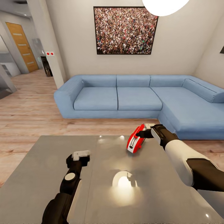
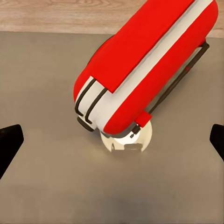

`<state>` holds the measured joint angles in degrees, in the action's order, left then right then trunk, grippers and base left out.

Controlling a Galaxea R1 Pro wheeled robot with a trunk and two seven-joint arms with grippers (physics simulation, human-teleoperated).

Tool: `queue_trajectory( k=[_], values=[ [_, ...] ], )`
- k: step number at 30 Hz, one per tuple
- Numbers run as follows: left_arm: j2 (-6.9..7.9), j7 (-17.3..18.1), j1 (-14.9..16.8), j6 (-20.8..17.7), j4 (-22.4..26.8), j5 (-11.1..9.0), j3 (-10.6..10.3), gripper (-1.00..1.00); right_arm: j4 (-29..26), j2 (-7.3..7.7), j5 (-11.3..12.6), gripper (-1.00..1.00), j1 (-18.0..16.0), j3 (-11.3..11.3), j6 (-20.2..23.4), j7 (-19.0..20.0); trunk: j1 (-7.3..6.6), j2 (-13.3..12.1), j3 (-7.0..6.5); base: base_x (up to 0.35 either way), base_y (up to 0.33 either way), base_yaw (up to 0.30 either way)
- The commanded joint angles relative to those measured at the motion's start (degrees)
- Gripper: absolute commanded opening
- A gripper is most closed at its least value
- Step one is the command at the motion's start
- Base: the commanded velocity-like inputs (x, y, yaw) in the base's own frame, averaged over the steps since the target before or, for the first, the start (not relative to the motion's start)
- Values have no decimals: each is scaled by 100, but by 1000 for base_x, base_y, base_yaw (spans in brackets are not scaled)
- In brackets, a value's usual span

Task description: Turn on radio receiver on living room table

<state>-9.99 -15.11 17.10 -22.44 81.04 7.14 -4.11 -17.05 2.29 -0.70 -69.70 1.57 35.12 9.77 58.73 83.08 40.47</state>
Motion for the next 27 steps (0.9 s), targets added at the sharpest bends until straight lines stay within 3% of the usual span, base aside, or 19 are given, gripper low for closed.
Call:
queue_trajectory(
  k=[1, 7, 14, 17, 27],
  values=[
    [0, -82, 1, 1, 0, 19, -1, 100, 0, 0, 0, 100, -2, 0, -1, 1, 0, 0, 10, 0, 0, 0],
    [0, -310, 3, 25, -9, 55, -2, 100, 0, 0, 0, 100, -2, 1, -11, 7, 0, 0, 65, 0, 0, 0],
    [0, -320, 4, 29, -30, 35, -2, 100, -4, 11, -20, 100, -2, -11, -46, 16, 0, 0, 130, 0, 0, 0],
    [0, -318, 4, 29, -42, 34, -10, 100, -62, 85, -46, 100, -4, -23, -72, 31, 0, 0, 158, 0, 0, 0],
    [0, -326, 4, 23, -50, 40, -172, 100, -346, 140, -52, 100, -4, -33, -84, 77, 0, 0, 251, 0, 0, 0]
  ],
)
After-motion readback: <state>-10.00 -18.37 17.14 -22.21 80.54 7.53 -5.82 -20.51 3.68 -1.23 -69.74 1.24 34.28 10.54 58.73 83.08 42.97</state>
